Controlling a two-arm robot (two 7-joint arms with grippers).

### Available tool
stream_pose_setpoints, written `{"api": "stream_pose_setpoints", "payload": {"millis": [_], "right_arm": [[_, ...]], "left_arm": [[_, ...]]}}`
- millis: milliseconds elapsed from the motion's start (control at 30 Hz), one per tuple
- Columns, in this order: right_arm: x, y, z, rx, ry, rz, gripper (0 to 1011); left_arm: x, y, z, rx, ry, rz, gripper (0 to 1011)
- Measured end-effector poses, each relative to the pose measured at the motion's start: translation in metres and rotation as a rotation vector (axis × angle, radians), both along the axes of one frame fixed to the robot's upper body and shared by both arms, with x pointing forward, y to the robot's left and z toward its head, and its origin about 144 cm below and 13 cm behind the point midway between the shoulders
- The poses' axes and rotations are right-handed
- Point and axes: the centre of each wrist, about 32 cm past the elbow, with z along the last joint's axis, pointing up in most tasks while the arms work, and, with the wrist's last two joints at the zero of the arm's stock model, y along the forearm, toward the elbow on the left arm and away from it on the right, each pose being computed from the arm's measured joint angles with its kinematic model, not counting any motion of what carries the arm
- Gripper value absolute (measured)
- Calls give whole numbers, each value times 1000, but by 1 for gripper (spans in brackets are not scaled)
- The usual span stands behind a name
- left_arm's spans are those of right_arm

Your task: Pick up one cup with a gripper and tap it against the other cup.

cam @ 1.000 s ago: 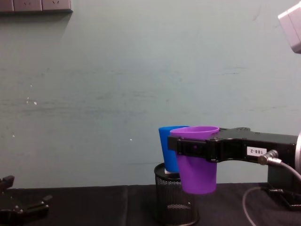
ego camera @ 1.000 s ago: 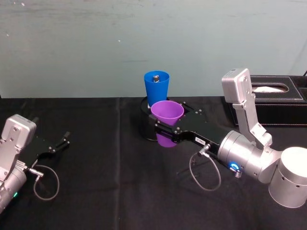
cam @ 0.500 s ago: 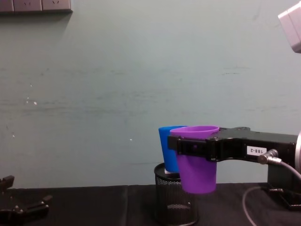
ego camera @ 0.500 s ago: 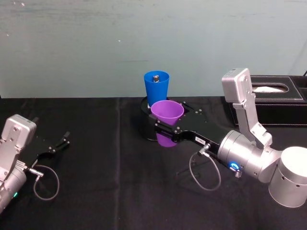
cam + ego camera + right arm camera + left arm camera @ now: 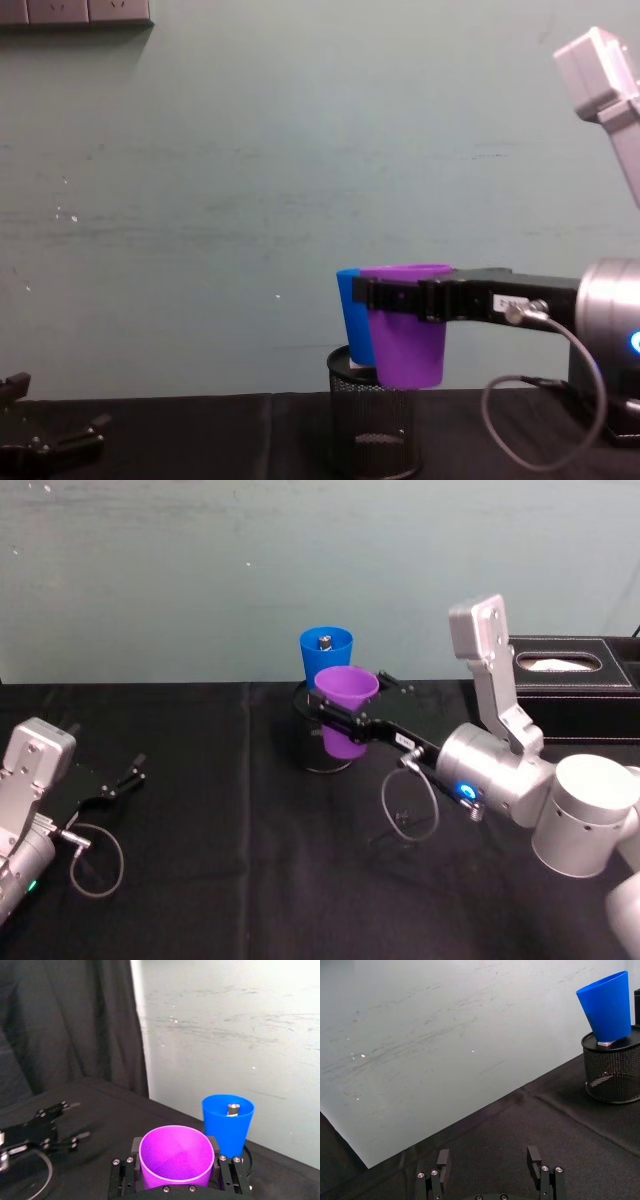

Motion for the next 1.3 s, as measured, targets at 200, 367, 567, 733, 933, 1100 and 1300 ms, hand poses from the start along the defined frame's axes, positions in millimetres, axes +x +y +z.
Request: {"api": "stream_pose_setpoints", "payload": {"millis": [200,367,567,733,933,1100,1300], "right_arm": [[14,5,3,5,8,-21,762],[23,10,4,-4,8,-31,761],[30,14,4,-5,13,-35,762],[35,17,4,-8,10,-37,762],[41,20,5,-15,0,-44,762],[47,22,6,-23,-12,-55,762],[52,23,7,-29,-20,-67,762]], "left_arm": [[0,0,0,0,0,0,1000],[0,0,0,0,0,0,1000],[0,0,0,0,0,0,1000],[0,0,0,0,0,0,1000],[0,0,0,0,0,0,1000],[0,0,0,0,0,0,1000],[0,0,0,0,0,0,1000]]}}
